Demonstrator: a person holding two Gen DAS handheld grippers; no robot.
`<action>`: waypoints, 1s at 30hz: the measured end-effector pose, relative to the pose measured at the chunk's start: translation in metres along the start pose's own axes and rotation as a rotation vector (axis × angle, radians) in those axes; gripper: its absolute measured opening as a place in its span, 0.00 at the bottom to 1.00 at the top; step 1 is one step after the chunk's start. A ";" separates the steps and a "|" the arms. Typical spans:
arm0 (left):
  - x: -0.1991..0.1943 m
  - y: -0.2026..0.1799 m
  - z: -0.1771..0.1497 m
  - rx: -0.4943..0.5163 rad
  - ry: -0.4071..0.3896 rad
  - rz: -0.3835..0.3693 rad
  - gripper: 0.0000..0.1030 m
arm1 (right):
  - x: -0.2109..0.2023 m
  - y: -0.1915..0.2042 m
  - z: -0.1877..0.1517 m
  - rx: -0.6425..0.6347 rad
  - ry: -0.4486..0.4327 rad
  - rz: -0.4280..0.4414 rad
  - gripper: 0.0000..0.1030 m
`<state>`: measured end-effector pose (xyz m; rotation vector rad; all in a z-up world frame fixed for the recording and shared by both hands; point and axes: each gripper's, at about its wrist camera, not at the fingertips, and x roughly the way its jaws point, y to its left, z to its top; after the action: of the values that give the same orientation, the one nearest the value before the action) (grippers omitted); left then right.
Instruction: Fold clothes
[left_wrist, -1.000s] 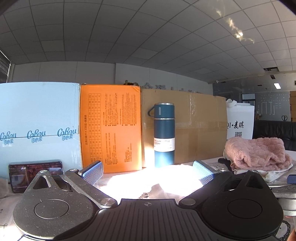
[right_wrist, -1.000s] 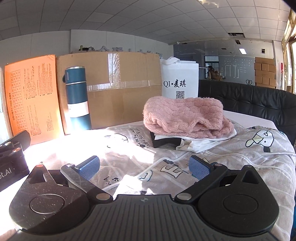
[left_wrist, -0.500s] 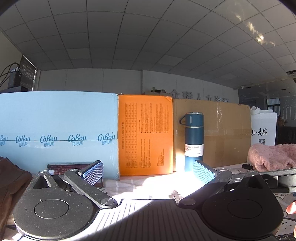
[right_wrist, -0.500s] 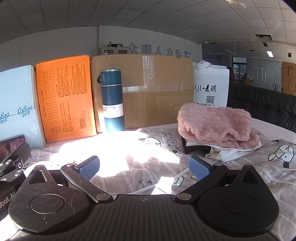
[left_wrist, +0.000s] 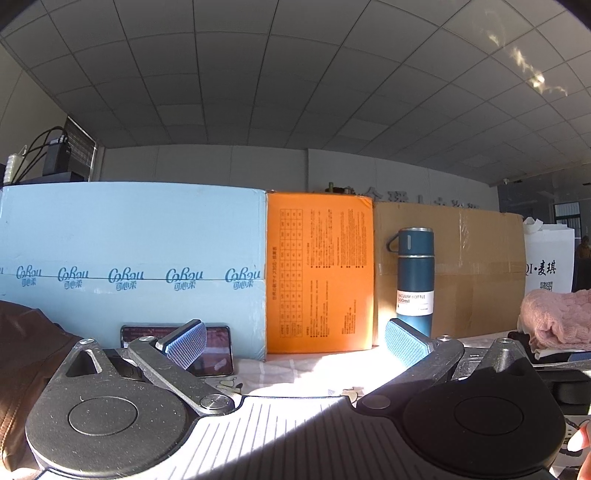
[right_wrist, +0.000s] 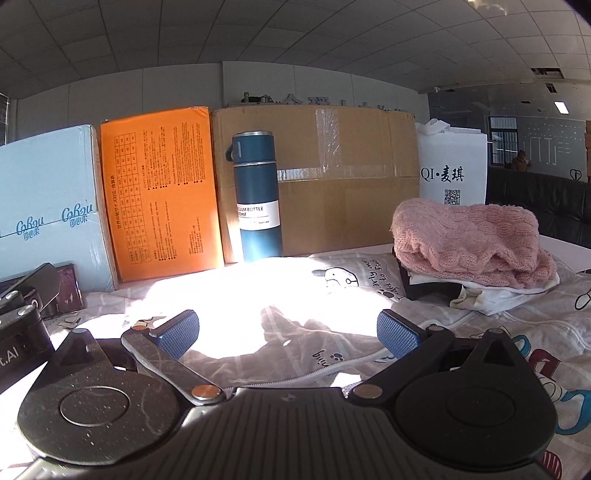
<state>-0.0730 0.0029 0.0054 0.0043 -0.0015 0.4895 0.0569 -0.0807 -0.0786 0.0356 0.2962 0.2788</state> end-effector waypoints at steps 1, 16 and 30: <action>0.000 0.000 0.000 0.001 0.000 0.000 1.00 | -0.001 0.000 -0.001 -0.003 -0.011 -0.006 1.00; 0.001 -0.002 -0.001 0.012 0.002 -0.003 1.00 | -0.007 0.005 -0.007 -0.044 -0.058 -0.055 1.00; 0.002 -0.002 -0.001 0.008 0.009 -0.022 1.00 | -0.005 0.004 -0.007 -0.041 -0.036 -0.032 1.00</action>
<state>-0.0706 0.0018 0.0043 0.0097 0.0092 0.4674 0.0489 -0.0784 -0.0838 -0.0042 0.2546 0.2521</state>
